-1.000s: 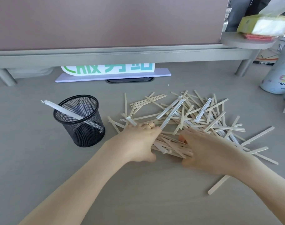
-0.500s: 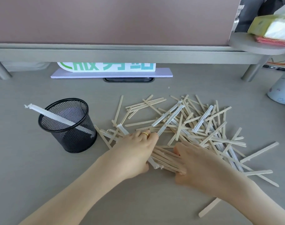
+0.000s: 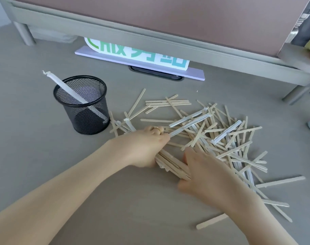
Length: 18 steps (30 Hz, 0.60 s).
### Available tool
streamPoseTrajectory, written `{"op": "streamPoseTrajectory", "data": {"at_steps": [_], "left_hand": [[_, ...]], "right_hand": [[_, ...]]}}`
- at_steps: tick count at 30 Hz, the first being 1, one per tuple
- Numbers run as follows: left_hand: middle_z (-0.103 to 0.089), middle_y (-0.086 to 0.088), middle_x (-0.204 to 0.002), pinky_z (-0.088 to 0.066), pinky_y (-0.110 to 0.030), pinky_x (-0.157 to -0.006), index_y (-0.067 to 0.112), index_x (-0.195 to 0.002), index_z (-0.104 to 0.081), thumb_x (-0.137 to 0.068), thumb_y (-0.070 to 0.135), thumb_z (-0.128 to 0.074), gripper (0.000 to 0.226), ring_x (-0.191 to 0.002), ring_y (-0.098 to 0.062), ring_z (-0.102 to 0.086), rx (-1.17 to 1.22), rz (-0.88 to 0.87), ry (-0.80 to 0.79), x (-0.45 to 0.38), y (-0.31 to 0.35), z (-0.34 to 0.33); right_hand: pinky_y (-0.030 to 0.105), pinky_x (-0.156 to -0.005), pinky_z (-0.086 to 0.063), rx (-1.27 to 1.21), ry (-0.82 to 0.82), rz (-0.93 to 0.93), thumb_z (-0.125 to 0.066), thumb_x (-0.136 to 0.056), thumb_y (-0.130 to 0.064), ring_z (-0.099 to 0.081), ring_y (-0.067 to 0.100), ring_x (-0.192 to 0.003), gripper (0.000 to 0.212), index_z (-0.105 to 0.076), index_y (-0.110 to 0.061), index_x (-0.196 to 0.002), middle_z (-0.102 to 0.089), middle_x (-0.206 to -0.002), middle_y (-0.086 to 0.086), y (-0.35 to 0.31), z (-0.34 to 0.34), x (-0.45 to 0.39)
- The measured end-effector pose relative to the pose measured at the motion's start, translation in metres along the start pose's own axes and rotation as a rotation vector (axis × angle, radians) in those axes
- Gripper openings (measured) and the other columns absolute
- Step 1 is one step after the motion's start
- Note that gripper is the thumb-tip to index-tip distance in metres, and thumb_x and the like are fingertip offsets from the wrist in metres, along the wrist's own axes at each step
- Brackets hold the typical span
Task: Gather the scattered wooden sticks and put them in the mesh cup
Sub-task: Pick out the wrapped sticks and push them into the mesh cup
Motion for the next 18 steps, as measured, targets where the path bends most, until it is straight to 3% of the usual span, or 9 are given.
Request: {"op": "streamPoseTrajectory", "data": {"at_steps": [3,6,11,15,18], "left_hand": [[-0.039,-0.006,-0.105,-0.039,-0.032,-0.079,0.015,-0.094,-0.033,-0.078,-0.005,-0.043,0.027,-0.100,-0.020,-0.036,0.041,0.005,-0.010,-0.001,-0.004,0.000],[-0.045,-0.010,-0.116,-0.037,-0.030,-0.081,0.010,-0.111,-0.037,-0.080,-0.003,-0.046,0.034,-0.109,-0.024,-0.039,-0.039,0.007,0.005,0.001,-0.002,0.000],[-0.046,-0.010,-0.126,-0.040,-0.031,-0.083,0.004,-0.120,-0.039,-0.082,0.000,-0.054,0.041,-0.119,-0.025,-0.040,-0.142,0.013,0.104,0.001,0.002,0.000],[-0.047,-0.010,-0.131,-0.037,-0.032,-0.095,0.005,-0.124,-0.039,-0.084,0.011,-0.058,0.044,-0.124,-0.026,-0.040,-0.167,-0.047,0.115,-0.004,0.002,0.000],[-0.046,-0.013,-0.132,-0.036,-0.034,-0.097,0.002,-0.131,-0.029,-0.085,0.015,-0.059,0.056,-0.125,-0.029,-0.039,-0.182,-0.110,0.086,-0.010,0.000,-0.001]], "right_hand": [[0.020,-0.055,-0.027,0.030,-0.010,-0.017,-0.054,-0.080,-0.033,-0.043,0.018,-0.092,0.033,-0.040,-0.017,-0.105,-0.043,-0.104,-0.004,-0.002,0.000,-0.001],[0.026,-0.070,-0.029,0.046,0.023,-0.044,-0.054,-0.080,-0.031,-0.045,0.019,-0.106,0.033,-0.043,-0.017,-0.108,-0.043,-0.115,-0.002,-0.002,0.000,0.000],[0.022,-0.065,-0.031,0.016,0.045,-0.146,-0.059,-0.078,-0.030,-0.044,0.016,-0.098,0.037,-0.040,-0.021,-0.109,-0.045,-0.111,-0.005,0.000,0.000,0.004],[0.031,-0.079,-0.041,0.006,0.006,-0.266,-0.062,-0.075,-0.033,-0.044,0.017,-0.096,0.038,-0.041,-0.023,-0.106,-0.047,-0.106,-0.005,0.004,0.000,0.000],[0.036,-0.082,-0.043,-0.016,-0.026,-0.325,-0.065,-0.073,-0.031,-0.046,0.020,-0.093,0.037,-0.038,-0.025,-0.098,-0.045,-0.095,-0.006,0.005,-0.003,-0.003]]}}
Point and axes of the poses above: each hand's wrist, its own x-axis away from the middle knuckle, its own z-axis out of the back of the hand, y = z × x, the point moved 8 cm from there along -x, towards the middle knuckle
